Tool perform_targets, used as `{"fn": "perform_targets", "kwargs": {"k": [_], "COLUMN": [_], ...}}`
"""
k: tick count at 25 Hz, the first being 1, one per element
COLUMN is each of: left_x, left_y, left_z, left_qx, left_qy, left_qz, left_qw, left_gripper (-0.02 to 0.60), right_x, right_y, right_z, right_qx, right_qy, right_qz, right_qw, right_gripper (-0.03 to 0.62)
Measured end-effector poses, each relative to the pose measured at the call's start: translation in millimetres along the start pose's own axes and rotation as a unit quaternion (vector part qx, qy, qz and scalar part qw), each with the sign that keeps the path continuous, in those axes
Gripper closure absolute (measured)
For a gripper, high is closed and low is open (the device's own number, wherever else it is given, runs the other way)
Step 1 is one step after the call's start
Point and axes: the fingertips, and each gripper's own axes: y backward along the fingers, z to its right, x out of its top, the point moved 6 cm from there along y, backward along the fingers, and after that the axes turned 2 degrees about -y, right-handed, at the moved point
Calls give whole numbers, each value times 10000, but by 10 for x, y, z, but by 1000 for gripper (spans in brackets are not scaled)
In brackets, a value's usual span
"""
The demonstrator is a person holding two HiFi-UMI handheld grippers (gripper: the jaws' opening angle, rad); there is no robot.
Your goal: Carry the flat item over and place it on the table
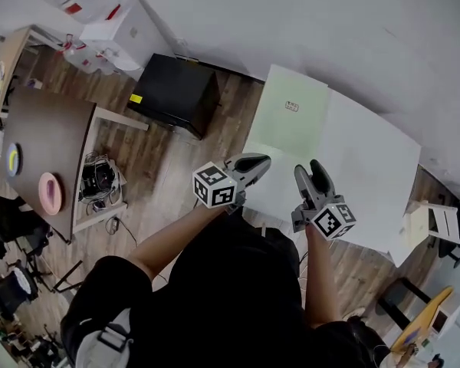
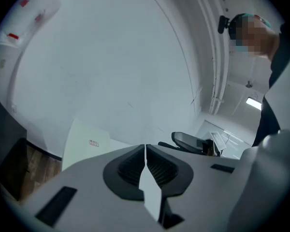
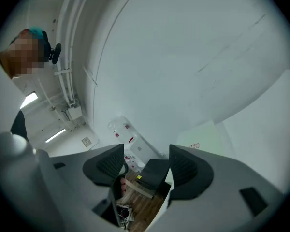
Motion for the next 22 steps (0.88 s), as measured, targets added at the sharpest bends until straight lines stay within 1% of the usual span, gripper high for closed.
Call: {"fn": "perform_targets", "kwargs": {"k": [2,3,4,5,6,8,11,13,16,20,22], "left_x": [-69,-131,-200,-272,-343,-500,-780,-939,-1079,-1076,-1010], "left_y": [42,61,80,101,121,166,239,287,430,582,686], "left_z": [351,515,676,834,988,1297,1780,2039,2336,2628,2673], "left_qx": [206,394,586,753,896,1147,1453,1641,1951,2011,2035], "left_qy": [-284,-373,-447,-528,-628,-893,-1286,-1379,-1523,-1897,-2051], "left_qz": [76,69,60,70,105,210,371,502,588,580,678], "left_qw": [9994,9985,9973,9957,9939,9892,9803,9755,9671,9593,9550], "left_gripper": [558,558,558,558,558,558,558,558,558,558,558], "right_x": [-73,-115,-157,-196,-235,-343,-573,-690,-825,-959,-1011], "right_y": [225,369,525,682,835,1127,1518,1697,1889,2054,2066], "right_z": [-205,-297,-376,-440,-488,-559,-665,-744,-920,-1195,-1332], "right_qx": [129,153,149,125,93,49,121,143,1,-196,-423], "right_qy": [48,131,276,458,646,974,1294,1440,1604,1809,1967], "right_qz": [-43,-43,-30,-6,21,40,-47,-6,120,91,142], "right_qw": [9999,9998,9995,9989,9979,9952,9915,9895,9870,9833,9795], "right_gripper": [314,361,426,506,531,543,543,543,543,543,543]}}
